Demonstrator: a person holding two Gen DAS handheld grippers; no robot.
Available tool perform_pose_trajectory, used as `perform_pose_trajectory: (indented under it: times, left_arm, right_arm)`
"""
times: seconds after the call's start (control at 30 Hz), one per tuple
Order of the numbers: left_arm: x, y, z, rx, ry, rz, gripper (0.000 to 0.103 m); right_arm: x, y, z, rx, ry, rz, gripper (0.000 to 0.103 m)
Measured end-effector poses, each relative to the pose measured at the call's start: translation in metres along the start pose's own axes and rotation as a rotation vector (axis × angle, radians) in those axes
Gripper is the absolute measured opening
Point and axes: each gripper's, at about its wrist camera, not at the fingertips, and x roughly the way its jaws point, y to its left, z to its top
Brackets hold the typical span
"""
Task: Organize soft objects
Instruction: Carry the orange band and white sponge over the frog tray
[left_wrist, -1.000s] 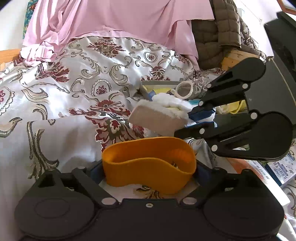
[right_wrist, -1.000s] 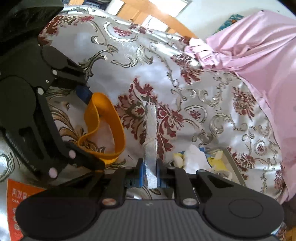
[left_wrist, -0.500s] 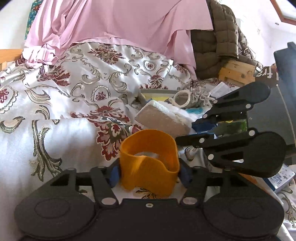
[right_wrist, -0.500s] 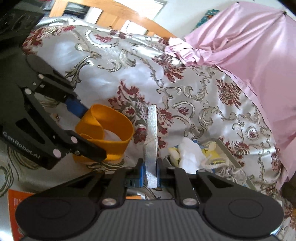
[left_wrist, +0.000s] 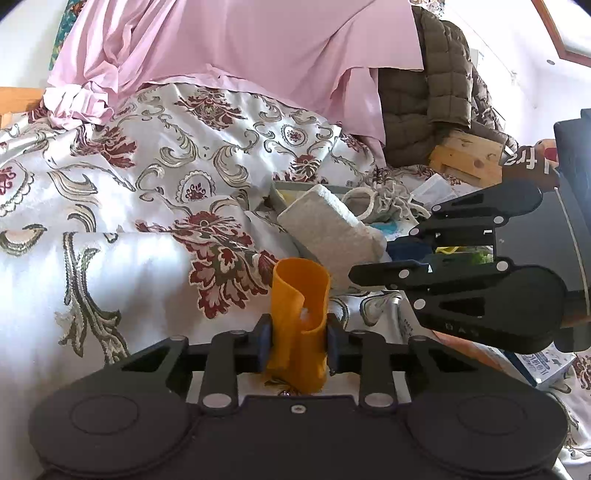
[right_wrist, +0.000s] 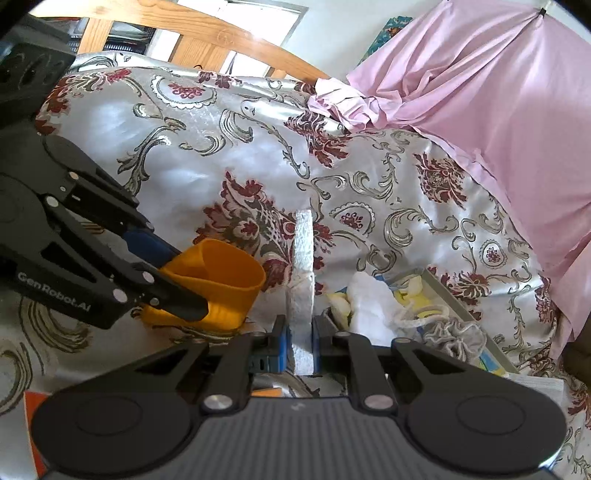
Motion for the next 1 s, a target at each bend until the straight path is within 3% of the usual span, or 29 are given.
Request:
perform_pose_trajectory:
  times: [0.1,0.2,0.3,0.53,0.73,1.0]
  left_arm:
    - [0.004,0.001,0.000,-0.010,0.023,0.000,0.035]
    - [0.008,0.002,0.000,-0.010,0.047,0.001,0.045]
    - [0.009,0.001,0.000,-0.006,0.054,0.006,0.045]
    - [0.004,-0.001,0.000,0.000,0.022,0.003,0.026]
    - [-0.020,-0.006,0.002,-0.054,-0.057,0.056,0.025]
    - [-0.048,-0.040,0.021,-0.049,-0.058,0.128,0.025]
  right_arm:
    - [0.001,0.001,0.000,0.003,0.003,0.004,0.014]
    - [0.002,0.001,0.000,0.003,0.009,0.010,0.014]
    - [0.002,0.001,0.001,0.007,0.015,0.005,0.014]
    - [-0.014,0.001,0.006,0.054,0.003,-0.016,0.014]
    - [-0.048,0.002,0.007,0.155,-0.040,-0.036,0.014]
    - [-0.111,-0.012,-0.001,0.330,-0.140,-0.086,0.014]
